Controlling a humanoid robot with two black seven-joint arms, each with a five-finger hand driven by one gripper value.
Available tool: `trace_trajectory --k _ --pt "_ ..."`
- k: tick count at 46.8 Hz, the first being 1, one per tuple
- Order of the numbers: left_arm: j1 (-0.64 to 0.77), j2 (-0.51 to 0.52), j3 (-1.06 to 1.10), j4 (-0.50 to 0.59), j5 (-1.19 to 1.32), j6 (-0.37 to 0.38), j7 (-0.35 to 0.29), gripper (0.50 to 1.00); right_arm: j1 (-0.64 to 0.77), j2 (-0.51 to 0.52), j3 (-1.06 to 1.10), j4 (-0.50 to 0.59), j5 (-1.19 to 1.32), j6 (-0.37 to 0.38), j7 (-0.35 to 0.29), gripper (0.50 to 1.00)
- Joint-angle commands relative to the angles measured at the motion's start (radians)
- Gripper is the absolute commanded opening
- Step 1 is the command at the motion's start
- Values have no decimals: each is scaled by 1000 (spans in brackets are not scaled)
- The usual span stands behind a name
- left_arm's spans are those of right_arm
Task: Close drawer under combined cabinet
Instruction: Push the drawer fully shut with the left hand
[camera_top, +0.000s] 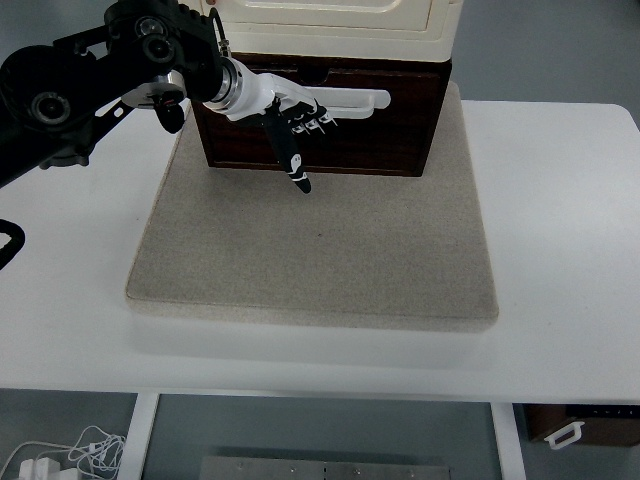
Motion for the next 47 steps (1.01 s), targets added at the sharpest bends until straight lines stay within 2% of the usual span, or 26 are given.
trace_trajectory --k 1,22,32,36,40,47 --pt "2 -2 -6 15 4 0 0 996 0 0 0 0 0 0 0 952" --pt "3 -1 -9 23 -1 -8 0 996 0 0 0 0 0 0 0 952" --pt "11 1 -25 -31 -15 -63 -6 996 0 0 0 0 0 0 0 952" --pt "26 -2 -61 -49 -24 -85 -23 996 0 0 0 0 0 0 0 952" --pt "46 -5 -119 -83 -48 -85 -66 996 0 0 0 0 0 0 0 952" --pt "55 -59 -235 -86 -73 -85 -108 996 0 0 0 0 0 0 0 952"
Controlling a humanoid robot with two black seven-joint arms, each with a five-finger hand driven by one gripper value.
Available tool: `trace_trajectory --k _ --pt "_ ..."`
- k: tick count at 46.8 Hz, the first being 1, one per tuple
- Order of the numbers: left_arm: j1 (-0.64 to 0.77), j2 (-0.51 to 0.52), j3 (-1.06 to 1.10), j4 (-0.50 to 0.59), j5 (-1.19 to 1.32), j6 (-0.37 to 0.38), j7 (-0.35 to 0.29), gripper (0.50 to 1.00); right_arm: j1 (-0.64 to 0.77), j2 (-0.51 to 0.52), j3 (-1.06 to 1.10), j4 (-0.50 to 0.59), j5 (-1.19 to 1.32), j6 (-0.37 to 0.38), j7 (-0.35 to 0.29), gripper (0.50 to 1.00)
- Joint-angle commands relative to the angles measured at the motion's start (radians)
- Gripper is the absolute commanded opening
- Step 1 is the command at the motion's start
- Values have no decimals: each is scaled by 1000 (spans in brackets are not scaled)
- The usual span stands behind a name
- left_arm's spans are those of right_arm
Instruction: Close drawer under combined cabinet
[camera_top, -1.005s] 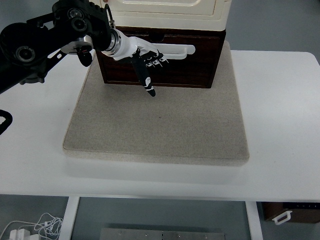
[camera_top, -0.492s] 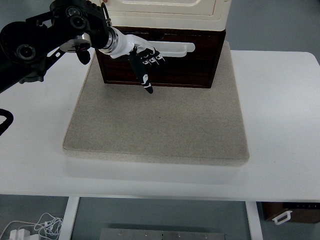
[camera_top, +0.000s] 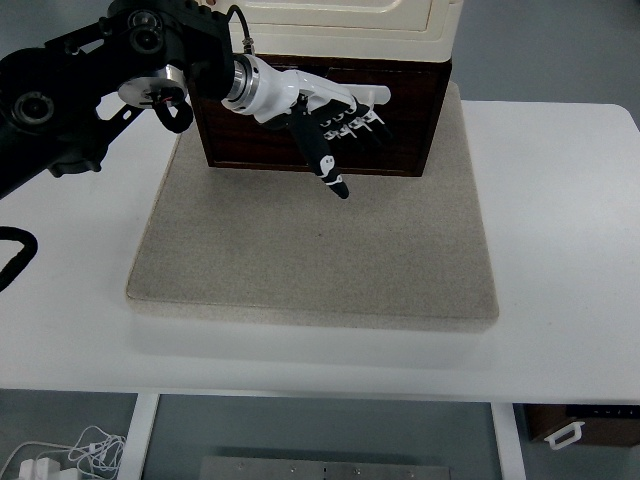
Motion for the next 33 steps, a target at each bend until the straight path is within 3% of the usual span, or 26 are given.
trace_trajectory --k 1,9,20,33 --pt "2 -28 -80 1 -6 0 -17 996 0 0 0 0 0 0 0 952" --pt "0 -51 -243 4 -6 0 -110 996 0 0 0 0 0 0 0 952" --pt "0 -51 -445 6 -15 0 -346 999 0 0 0 0 0 0 0 952" --pt "-5 -49 -752 19 -15 1 -376 999 0 0 0 0 0 0 0 952"
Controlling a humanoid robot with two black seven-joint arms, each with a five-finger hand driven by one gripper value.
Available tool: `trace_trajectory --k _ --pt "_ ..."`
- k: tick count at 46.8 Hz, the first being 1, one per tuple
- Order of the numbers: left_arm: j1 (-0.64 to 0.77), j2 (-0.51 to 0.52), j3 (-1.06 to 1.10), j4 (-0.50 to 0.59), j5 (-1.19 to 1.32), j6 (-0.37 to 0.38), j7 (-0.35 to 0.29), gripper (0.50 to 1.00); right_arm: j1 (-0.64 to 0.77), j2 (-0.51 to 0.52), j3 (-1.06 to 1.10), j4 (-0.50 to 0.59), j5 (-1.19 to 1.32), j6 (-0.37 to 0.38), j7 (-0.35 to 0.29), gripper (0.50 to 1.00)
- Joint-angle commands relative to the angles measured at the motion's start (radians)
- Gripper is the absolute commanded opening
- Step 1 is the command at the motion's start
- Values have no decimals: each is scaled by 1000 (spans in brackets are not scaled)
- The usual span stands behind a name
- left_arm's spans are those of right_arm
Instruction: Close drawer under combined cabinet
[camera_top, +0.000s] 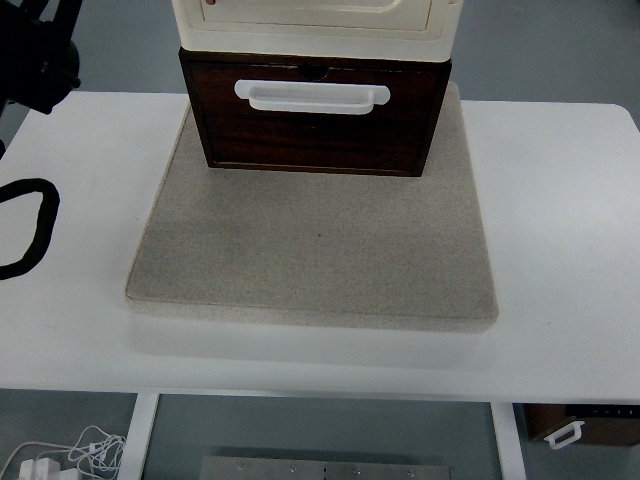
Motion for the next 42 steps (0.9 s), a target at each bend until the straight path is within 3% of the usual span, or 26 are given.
trace_trajectory --k 1,6,12,20,42 --pt "0 1 -87 10 1 20 -5 999 0 0 0 0 0 0 0 952" --pt "-12 12 -136 46 -22 114 -27 999 0 0 0 0 0 0 0 952" --pt "-34 39 -147 96 -111 158 -36 999 0 0 0 0 0 0 0 952" --pt "-41 104 -143 136 -176 275 -36 996 0 0 0 0 0 0 0 952" --pt "-236 246 -63 608 -295 315 -15 996 0 0 0 0 0 0 0 952"
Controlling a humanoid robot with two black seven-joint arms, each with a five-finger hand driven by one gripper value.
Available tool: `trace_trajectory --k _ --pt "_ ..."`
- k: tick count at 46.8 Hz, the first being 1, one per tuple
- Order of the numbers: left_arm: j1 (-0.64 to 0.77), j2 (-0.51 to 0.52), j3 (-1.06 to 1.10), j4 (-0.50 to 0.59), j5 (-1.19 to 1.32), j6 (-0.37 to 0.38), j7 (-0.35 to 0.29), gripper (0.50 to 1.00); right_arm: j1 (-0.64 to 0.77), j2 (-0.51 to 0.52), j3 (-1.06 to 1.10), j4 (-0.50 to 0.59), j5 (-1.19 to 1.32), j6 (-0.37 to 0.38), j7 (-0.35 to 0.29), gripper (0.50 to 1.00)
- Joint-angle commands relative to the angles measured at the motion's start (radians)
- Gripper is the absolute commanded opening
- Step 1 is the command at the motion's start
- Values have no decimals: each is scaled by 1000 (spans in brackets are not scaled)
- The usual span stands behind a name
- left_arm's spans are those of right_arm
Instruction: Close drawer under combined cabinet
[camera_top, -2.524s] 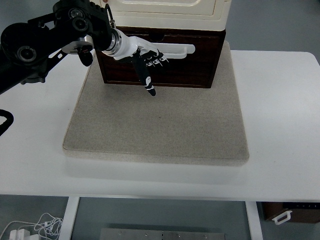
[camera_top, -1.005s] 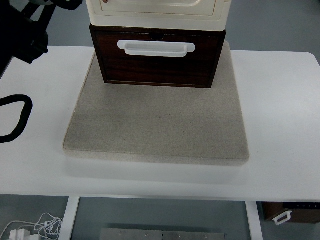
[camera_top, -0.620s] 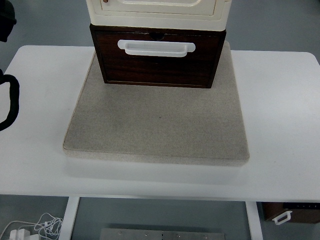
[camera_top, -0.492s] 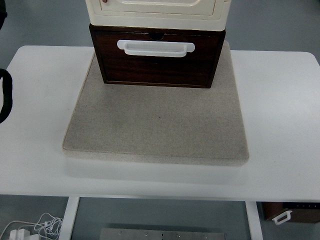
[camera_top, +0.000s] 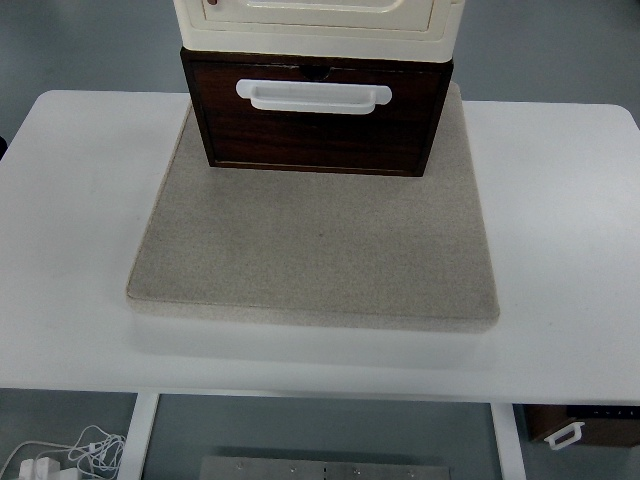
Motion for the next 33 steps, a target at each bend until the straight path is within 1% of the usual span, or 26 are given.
trace_trajectory --k 1,5,10,15,21,27,33 --pt "-53 25 48 65 0 4 1 996 0 0 0 0 0 0 0 952" --pt "-76 24 120 112 -8 27 -1 996 0 0 0 0 0 0 0 952" --pt "-53 21 166 154 -38 33 1 999 0 0 0 0 0 0 0 952" --pt "1 13 222 188 -75 34 1 999 0 0 1 0 0 0 0 952" --pt "80 9 258 215 -213 34 5 999 0 0 1 0 0 0 0 952" --pt "151 9 303 218 -252 53 47 999 0 0 3 -2 0 0 0 952" --pt "217 7 308 220 -316 56 53 999 0 0 3 0 0 0 0 952"
